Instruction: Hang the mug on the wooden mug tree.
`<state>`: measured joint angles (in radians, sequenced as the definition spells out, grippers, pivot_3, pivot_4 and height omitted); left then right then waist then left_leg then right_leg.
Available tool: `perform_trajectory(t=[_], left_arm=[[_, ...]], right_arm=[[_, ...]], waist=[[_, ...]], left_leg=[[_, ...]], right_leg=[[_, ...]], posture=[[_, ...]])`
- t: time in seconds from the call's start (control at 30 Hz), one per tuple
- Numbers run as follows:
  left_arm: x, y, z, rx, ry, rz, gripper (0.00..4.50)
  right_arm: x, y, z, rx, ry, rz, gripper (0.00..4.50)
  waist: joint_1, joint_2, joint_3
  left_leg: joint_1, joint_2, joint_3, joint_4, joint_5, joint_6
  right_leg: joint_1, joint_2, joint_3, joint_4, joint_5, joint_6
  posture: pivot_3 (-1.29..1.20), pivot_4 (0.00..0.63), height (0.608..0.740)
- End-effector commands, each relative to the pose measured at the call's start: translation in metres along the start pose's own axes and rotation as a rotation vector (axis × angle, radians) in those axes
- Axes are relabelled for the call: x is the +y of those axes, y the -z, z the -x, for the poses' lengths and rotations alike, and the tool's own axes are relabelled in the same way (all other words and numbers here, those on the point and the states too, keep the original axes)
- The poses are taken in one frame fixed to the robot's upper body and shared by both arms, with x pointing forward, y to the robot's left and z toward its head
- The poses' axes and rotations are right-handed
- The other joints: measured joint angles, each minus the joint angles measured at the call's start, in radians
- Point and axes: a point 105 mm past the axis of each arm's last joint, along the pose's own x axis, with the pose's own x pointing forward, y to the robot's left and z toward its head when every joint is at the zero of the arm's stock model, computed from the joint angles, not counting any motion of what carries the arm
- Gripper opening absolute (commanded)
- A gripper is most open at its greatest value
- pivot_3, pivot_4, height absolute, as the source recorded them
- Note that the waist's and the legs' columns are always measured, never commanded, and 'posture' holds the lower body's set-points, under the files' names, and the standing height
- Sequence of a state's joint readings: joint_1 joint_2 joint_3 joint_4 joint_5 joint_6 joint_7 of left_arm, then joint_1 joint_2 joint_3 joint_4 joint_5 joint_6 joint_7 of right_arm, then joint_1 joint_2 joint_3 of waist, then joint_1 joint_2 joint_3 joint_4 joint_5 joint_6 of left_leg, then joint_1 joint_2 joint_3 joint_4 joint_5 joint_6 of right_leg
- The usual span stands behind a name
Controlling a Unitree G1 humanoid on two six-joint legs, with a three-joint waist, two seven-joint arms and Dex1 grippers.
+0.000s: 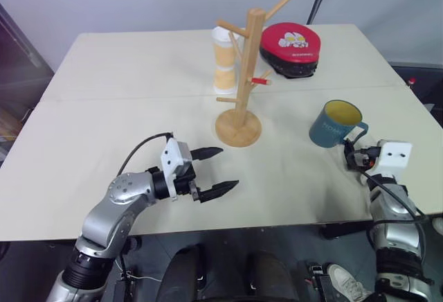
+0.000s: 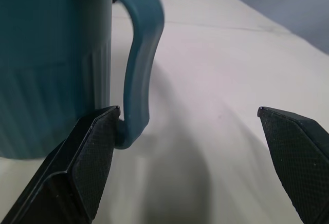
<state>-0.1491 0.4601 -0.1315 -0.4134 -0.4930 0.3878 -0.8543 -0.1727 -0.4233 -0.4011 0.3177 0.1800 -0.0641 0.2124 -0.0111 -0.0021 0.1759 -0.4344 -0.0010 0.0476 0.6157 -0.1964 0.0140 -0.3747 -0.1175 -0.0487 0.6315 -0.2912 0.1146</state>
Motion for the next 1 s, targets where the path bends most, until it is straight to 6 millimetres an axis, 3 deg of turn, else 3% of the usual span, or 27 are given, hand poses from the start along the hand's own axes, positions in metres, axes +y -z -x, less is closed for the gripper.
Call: perform_trajectory(t=[0.03,0.2,0.27,0.43,0.53,0.7,0.8,1.0], left_arm=[[-0.004,-0.011,0.000,-0.033,0.017,-0.029,4.50],[-0.003,-0.010,0.001,-0.033,0.013,-0.032,4.50],[-0.003,-0.009,0.001,-0.031,0.010,-0.033,4.50],[-0.001,-0.008,0.002,-0.030,0.005,-0.032,4.50],[0.000,-0.006,0.003,-0.027,-0.003,-0.031,4.50],[0.010,-0.002,0.011,-0.013,-0.042,-0.036,4.50],[0.016,-0.001,0.016,-0.006,-0.060,-0.044,4.50],[0.029,-0.008,0.019,-0.015,-0.080,-0.078,4.50]], right_arm=[[-0.004,-0.014,-0.006,-0.050,-0.008,0.006,3.59],[0.000,-0.015,-0.009,-0.060,-0.038,-0.017,0.89],[0.004,-0.016,-0.009,-0.064,-0.054,-0.025,0.03],[0.015,-0.023,-0.006,-0.099,-0.115,-0.031,0.03],[0.032,-0.035,0.002,-0.136,-0.217,0.099,0.03],[0.089,-0.066,0.039,-0.270,-0.585,0.452,0.03],[0.109,-0.082,0.054,-0.330,-0.707,0.564,0.03],[0.128,-0.135,0.049,-0.466,-0.736,0.643,0.03]], waist=[[0.000,0.000,0.000],[0.000,0.000,0.000],[0.000,0.000,0.000],[0.000,0.000,0.000],[0.000,0.000,0.000],[-0.001,0.001,0.001],[0.000,0.001,0.001],[0.003,0.000,0.001]], left_leg=[[0.000,0.000,0.000,0.000,0.000,0.000],[0.000,0.000,0.000,0.000,0.000,0.000],[0.000,0.000,0.000,0.000,0.000,0.000],[0.000,0.000,0.000,0.000,0.000,0.000],[0.000,0.000,0.000,0.000,0.000,0.000],[0.000,0.000,0.000,0.000,0.000,0.000],[0.001,0.000,0.000,0.000,0.000,0.000],[0.001,0.000,0.000,0.002,0.000,0.000]], right_leg=[[0.000,0.000,0.000,0.000,0.000,0.000],[0.000,0.001,0.000,0.000,0.000,0.000],[0.000,0.001,0.000,0.000,0.000,0.001],[0.000,0.001,0.000,0.000,0.000,0.001],[0.000,0.001,0.000,0.001,0.000,0.001],[0.000,0.001,0.000,0.001,0.000,0.001],[0.000,0.001,0.000,0.001,0.000,0.001],[0.000,0.000,0.000,0.001,0.000,0.000]], posture=[[0.00,0.150,0.740],[0.00,0.150,0.740],[0.00,0.150,0.740],[0.00,0.150,0.740],[0.00,0.150,0.740],[0.00,0.150,0.740],[0.00,0.150,0.740],[0.00,0.150,0.740]])
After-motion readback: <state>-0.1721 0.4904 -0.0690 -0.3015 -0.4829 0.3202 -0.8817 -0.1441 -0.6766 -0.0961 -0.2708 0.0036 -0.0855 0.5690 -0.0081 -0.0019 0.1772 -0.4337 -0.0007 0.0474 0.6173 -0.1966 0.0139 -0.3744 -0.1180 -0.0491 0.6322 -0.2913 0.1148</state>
